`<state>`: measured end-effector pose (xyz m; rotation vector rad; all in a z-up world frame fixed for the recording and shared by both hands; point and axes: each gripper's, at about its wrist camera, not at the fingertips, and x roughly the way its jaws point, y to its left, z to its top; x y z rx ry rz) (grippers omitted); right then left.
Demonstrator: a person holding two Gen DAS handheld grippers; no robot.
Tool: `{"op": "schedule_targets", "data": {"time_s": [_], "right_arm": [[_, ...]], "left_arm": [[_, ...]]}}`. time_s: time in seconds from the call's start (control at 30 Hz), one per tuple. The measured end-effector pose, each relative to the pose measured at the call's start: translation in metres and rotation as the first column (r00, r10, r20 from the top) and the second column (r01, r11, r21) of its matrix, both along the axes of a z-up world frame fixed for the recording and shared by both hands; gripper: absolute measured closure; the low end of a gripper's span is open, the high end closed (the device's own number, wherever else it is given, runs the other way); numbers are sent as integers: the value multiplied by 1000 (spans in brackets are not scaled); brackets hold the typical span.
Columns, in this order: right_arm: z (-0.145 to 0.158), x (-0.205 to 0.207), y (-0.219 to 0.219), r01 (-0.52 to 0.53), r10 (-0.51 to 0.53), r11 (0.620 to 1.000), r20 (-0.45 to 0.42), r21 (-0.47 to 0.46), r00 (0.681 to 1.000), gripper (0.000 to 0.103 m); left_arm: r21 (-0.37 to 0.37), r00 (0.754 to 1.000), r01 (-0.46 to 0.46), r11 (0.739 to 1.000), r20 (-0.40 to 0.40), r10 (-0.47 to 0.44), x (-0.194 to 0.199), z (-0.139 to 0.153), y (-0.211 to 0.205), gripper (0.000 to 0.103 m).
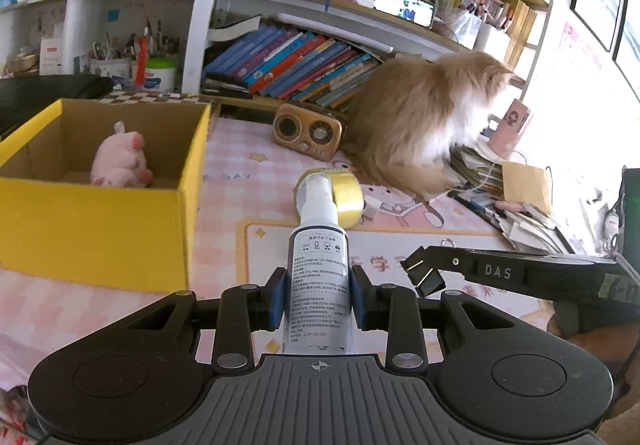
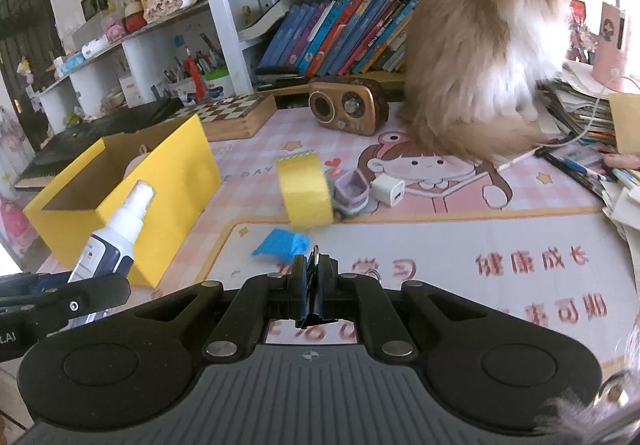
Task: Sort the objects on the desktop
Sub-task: 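Carry the spray bottle and binder clip toward the yellow box with both grippers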
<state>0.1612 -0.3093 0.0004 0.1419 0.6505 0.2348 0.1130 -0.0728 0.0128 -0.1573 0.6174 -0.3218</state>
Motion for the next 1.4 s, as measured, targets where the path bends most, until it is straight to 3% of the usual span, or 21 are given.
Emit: {"op": "schedule_targets", "data": {"time_s": [0.63,1.4], "right_arm": [[-10,-111,84,0,0,1000,-44,-4,999,98],[-14,-135,159,-174,172,985,-80,-17,982,98]], "left_arm": [[-1,998,35,999,-45,-35,-88,-9,76,72],[-22,994,-94,995,-67,92,-132,-17,138,72]]}}
